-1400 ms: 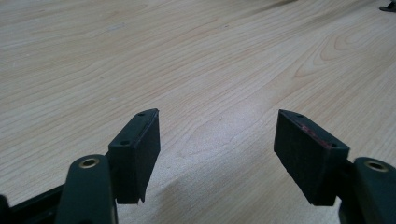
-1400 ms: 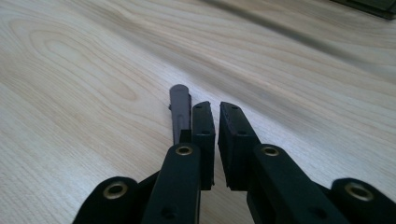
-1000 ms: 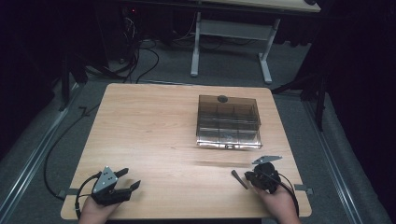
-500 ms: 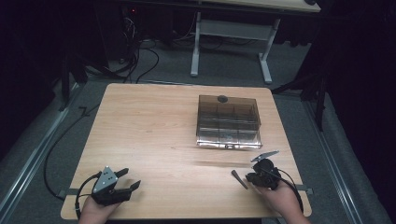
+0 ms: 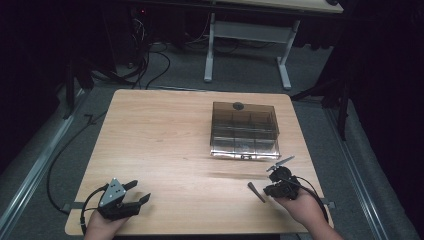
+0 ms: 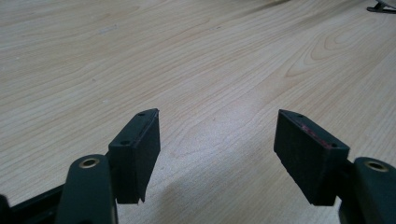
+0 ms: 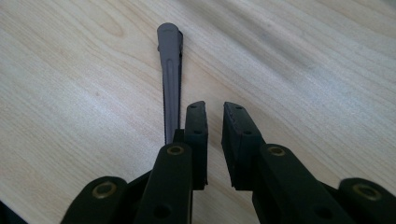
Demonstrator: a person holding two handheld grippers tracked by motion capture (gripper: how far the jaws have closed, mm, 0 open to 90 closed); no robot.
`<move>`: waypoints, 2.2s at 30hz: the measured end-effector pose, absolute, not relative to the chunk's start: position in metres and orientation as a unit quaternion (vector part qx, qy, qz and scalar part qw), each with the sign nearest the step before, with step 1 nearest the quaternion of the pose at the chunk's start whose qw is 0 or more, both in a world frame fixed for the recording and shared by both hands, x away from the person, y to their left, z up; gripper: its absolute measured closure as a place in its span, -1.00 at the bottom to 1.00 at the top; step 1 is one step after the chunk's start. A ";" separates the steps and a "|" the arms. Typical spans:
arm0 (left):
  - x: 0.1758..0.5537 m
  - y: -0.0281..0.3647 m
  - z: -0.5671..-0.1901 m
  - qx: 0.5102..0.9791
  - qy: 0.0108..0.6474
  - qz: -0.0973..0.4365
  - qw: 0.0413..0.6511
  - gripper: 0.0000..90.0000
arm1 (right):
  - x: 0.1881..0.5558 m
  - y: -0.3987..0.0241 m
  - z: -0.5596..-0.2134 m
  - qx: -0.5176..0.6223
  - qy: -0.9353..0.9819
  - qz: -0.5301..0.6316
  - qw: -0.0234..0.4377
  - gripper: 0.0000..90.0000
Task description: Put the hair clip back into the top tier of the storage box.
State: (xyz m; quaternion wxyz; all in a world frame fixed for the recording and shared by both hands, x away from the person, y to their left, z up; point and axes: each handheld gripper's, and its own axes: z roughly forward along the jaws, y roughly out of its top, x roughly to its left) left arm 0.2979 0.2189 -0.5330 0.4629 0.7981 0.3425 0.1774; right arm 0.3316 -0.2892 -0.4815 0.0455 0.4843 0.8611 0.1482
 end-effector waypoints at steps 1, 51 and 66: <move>0.298 0.219 -0.533 0.798 0.342 0.177 0.463 -0.29 | 0.332 -0.289 -0.481 0.485 0.861 0.145 0.042 0.79; 0.298 0.219 -0.533 0.799 0.337 0.177 0.466 -0.29 | 0.369 -0.234 -0.485 0.433 0.901 0.026 0.000 0.56; 0.298 0.219 -0.533 0.799 0.337 0.175 0.467 -0.29 | 0.371 -0.232 -0.488 0.425 0.905 0.020 0.001 0.75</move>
